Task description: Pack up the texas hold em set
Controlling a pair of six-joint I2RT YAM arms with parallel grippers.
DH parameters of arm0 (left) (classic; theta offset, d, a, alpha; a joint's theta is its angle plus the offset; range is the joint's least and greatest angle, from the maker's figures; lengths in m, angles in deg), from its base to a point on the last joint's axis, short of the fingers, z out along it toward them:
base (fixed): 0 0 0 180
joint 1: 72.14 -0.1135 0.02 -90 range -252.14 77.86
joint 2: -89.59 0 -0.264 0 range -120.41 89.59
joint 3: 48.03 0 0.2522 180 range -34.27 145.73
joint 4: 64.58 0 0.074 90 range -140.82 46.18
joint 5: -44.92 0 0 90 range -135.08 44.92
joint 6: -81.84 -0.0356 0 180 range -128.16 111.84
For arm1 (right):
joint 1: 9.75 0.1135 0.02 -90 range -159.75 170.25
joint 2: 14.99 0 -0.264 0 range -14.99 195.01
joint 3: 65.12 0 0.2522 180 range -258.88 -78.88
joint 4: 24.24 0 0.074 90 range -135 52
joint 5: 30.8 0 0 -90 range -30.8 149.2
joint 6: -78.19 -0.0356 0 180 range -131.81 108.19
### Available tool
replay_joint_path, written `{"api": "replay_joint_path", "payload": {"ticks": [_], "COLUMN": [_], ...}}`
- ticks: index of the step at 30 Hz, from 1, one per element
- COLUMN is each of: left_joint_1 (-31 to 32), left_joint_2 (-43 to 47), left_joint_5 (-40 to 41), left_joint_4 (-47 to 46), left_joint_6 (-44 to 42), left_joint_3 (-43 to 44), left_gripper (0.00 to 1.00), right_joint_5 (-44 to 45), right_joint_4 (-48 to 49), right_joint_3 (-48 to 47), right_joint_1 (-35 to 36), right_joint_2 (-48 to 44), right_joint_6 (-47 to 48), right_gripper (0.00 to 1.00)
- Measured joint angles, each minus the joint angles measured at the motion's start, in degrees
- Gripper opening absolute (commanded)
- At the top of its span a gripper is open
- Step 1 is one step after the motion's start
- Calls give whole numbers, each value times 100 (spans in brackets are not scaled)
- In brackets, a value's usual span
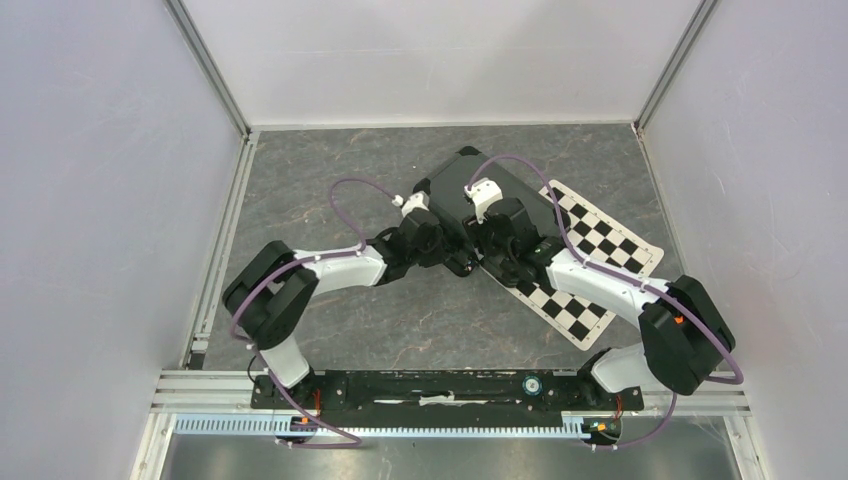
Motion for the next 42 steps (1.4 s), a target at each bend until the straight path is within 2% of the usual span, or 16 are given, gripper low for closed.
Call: {"api": "replay_joint_path", "payload": {"ticks": [12,16,20,23,29,42], "left_joint_1": [33,31,31,28,26,26], "left_joint_2": [1078,1537,1862,1808,1314,448], "left_joint_5": [597,841,916,817,-20,-638], "left_joint_4": [1408,1311,765,629,160,-299], "left_joint_6": [-1926,-2468,-2949,-3119,-3635,-4371], "left_joint_3": [448,223,-155,-232,-258,-212], "left_gripper": [2,2,2,2,2,2], "right_joint_5": [7,-7,-107,-201,-323,-463], "right_joint_4": [227,407,625,776,1021,1453], "right_joint_3": [236,468,636,686,833,1113], "right_joint_1": [-15,-70,-153,-234,-343,-710], "right_joint_2": [-164,-361,-439,-442,-496,-595], "right_joint_6": [-15,-96,-225,-323,-492,-796], "right_gripper": [57,57,56,56,55,54]}}
